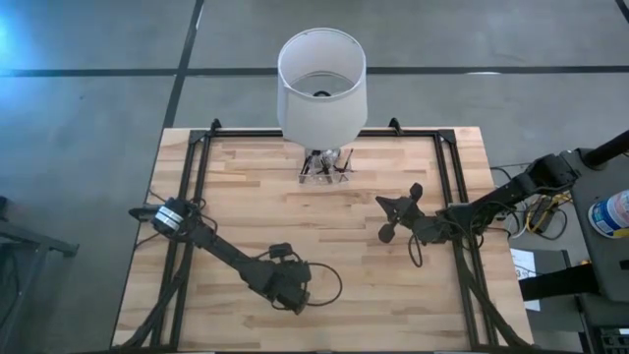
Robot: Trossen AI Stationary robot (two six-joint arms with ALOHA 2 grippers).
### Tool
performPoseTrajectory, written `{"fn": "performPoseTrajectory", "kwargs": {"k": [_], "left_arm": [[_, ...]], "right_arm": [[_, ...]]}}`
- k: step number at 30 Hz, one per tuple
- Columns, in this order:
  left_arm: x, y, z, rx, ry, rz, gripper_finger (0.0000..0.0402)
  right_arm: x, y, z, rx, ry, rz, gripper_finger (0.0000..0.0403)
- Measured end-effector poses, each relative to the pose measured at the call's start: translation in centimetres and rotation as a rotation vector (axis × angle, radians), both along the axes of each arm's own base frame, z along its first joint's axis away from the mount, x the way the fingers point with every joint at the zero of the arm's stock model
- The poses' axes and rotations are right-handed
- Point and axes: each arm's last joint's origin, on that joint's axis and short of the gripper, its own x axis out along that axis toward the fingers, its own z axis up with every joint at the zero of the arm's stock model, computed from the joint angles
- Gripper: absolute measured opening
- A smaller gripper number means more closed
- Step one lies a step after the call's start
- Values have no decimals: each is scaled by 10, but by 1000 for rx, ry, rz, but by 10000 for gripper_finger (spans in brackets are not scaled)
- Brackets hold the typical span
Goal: Put items in baskets/containers
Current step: Put the black eyeshadow brush into the transparent organizer
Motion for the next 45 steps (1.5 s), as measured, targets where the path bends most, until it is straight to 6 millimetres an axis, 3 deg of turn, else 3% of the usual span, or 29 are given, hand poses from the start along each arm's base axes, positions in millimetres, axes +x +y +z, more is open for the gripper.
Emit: {"fn": "performPoseTrajectory", "kwargs": {"k": [5,13,30,45], "left_arm": [[1,1,0,-4,-3,7,79],[1,1,-1,-9,0,6,7],[-6,4,7,5,32,-20,3],[-18,9,48,20,-99,-15,1]], "right_arm": [[0,0,0,0,0,0,8],[0,0,0,0,1,1,8],[0,0,0,1,2,2,8],[0,0,-1,6,6,17,8]]}}
